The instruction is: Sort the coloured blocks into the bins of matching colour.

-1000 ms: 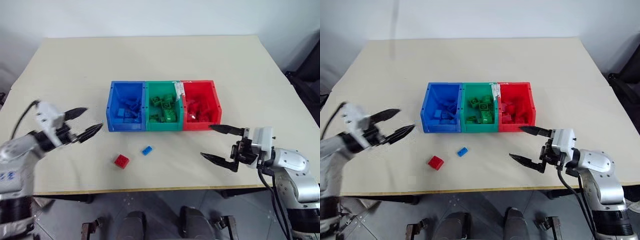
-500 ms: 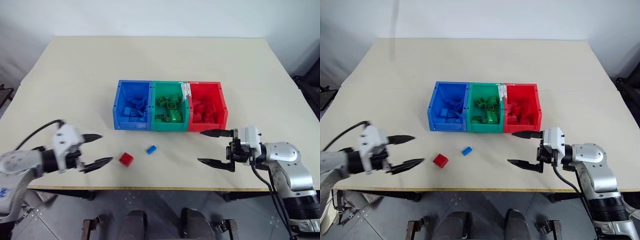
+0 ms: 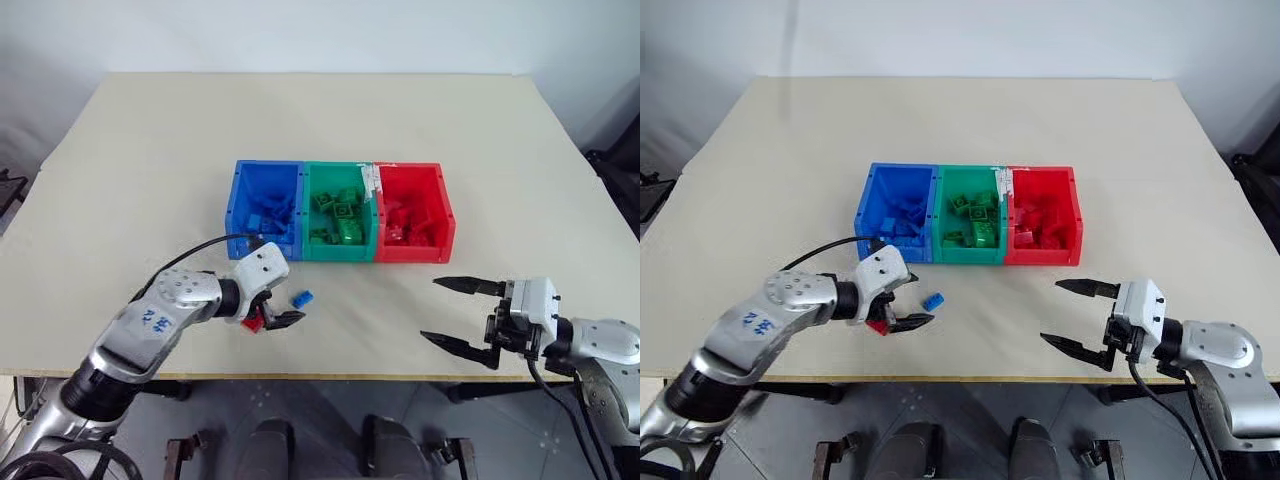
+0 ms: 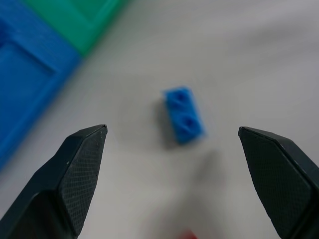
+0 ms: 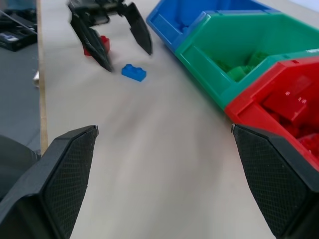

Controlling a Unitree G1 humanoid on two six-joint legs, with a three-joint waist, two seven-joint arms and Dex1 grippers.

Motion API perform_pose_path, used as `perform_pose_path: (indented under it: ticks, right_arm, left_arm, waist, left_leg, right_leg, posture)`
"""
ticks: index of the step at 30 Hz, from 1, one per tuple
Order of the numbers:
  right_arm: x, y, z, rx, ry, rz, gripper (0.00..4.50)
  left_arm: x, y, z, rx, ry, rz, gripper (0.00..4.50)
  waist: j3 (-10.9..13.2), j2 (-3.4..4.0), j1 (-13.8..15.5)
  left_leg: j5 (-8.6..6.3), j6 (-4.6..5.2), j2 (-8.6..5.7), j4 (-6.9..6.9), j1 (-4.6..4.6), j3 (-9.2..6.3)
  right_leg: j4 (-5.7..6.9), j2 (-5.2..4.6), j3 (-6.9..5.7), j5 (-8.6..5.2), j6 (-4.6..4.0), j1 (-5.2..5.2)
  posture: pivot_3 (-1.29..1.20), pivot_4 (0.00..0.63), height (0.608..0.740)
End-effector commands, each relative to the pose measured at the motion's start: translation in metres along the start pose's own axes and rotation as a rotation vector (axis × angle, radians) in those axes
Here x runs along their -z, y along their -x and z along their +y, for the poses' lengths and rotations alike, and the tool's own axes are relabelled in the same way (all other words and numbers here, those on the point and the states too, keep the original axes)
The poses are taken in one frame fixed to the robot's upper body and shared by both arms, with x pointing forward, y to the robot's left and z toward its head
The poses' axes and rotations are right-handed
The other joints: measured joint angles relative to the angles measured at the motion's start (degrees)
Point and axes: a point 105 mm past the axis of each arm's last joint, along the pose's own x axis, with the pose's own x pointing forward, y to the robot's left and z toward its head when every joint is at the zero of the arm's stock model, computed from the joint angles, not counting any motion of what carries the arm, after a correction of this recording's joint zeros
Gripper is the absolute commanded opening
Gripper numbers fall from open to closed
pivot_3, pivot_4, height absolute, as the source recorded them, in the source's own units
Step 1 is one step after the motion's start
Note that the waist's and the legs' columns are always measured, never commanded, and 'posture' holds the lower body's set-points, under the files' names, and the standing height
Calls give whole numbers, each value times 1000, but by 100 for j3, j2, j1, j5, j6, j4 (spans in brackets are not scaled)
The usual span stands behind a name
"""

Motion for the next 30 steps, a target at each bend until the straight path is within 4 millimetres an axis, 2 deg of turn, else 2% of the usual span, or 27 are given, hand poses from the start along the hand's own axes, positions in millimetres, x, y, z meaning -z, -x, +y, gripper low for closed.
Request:
perform_pose_path:
  ticks: [1, 6, 12, 15, 20, 24, 28, 30]
  right_arm:
    - [-12, 3, -1, 35, 42, -16, 4500]
    - [-14, 4, -3, 44, 48, -16, 4500]
    - [-15, 5, -8, 72, 41, -32, 4500]
    - [-17, 5, -4, 73, 24, -58, 4500]
    - [-34, -1, -7, 131, 7, -163, 4500]
    - [-51, -10, -13, 177, 14, -259, 4500]
    - [-52, -17, -13, 159, 21, -270, 4500]
    - [-50, -21, -9, 99, 30, -248, 4500]
  left_arm:
    - [-6, -4, 3, -19, -31, -6, 3880]
    - [2, -6, -8, 47, -56, 43, 2368]
    - [4, 1, -9, 56, -62, 38, 517]
    - [-9, 7, -2, 27, -11, -65, 450]
    - [-38, 34, 21, -42, 47, -277, 450]
    - [-69, 62, 70, -294, 19, -392, 450]
    - [-74, 58, 89, -359, 27, -439, 450]
    - [-71, 51, 92, -345, 38, -444, 1209]
  waist:
    - [0, 0, -1]
    - [0, 0, -9]
    - [0, 0, -9]
    - [0, 0, -9]
    - [1, -1, -10]
    - [1, -2, -3]
    - [1, -2, 4]
    - [1, -2, -3]
  left_leg:
    - [0, 0, 0, 0, 0, -1]
    - [0, 0, 0, -2, 1, -1]
    - [0, 0, 0, -2, 1, -1]
    - [0, 0, 0, -1, 1, -2]
    - [0, 0, 2, 12, -2, -6]
    - [0, 0, 1, 31, -6, -10]
    - [-2, 3, -3, 48, -14, -16]
    - [-3, 5, -4, 48, -15, -15]
  right_leg:
    - [0, 0, 0, 0, 0, 0]
    - [0, 0, 0, 0, 0, 0]
    - [-1, 0, 0, 0, 0, 1]
    - [0, 0, 0, 0, 0, 1]
    - [6, 0, -2, 0, 0, 1]
    - [15, 0, -3, 1, 1, 1]
    - [15, -1, -5, 4, 8, 5]
    - [13, -1, -6, 4, 8, 4]
  posture:
    - [0, 150, 740]
    - [0, 150, 740]
    - [0, 150, 740]
    - [0, 150, 740]
    - [0, 150, 740]
    - [0, 150, 740]
    - [0, 150, 740]
    - [0, 150, 740]
